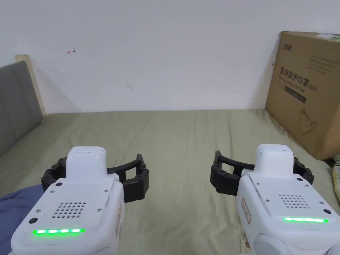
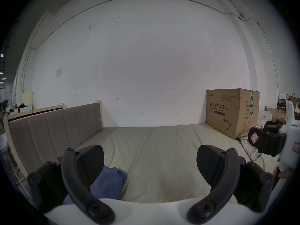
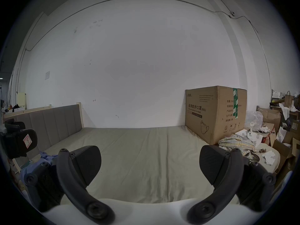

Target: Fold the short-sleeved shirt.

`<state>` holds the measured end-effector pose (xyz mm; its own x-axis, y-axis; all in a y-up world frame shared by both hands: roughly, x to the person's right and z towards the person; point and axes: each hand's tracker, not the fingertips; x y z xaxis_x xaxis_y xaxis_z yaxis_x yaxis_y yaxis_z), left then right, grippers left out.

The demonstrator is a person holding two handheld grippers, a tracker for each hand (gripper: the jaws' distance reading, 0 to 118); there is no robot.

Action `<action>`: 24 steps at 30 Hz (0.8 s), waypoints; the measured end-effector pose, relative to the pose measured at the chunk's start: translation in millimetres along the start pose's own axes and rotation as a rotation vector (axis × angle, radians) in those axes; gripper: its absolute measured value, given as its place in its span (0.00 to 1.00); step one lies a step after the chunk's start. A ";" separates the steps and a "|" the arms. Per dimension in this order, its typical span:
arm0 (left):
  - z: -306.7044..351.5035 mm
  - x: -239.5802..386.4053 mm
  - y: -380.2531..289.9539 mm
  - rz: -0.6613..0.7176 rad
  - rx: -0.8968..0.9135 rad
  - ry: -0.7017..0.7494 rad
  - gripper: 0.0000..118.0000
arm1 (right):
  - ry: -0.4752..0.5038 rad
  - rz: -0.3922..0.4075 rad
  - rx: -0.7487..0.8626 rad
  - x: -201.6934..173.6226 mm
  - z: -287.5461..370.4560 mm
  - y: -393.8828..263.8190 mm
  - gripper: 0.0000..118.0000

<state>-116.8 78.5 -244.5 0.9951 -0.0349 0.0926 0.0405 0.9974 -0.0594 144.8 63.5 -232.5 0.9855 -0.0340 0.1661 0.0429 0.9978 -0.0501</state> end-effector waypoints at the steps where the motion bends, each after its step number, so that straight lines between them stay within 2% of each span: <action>1: 0.0 0.3 -0.2 -0.003 -0.001 0.000 0.97 | 0.001 0.000 0.000 -0.1 0.1 -0.1 1.00; 24: -1.2 0.6 -1.8 -0.008 -0.007 0.013 0.98 | -0.001 0.038 -0.027 -2.7 -1.4 -4.8 1.00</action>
<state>-116.2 76.6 -245.6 0.9958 -0.0433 0.0802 0.0486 0.9967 -0.0657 142.2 58.7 -234.0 0.9864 0.0040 0.1644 0.0098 0.9965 -0.0832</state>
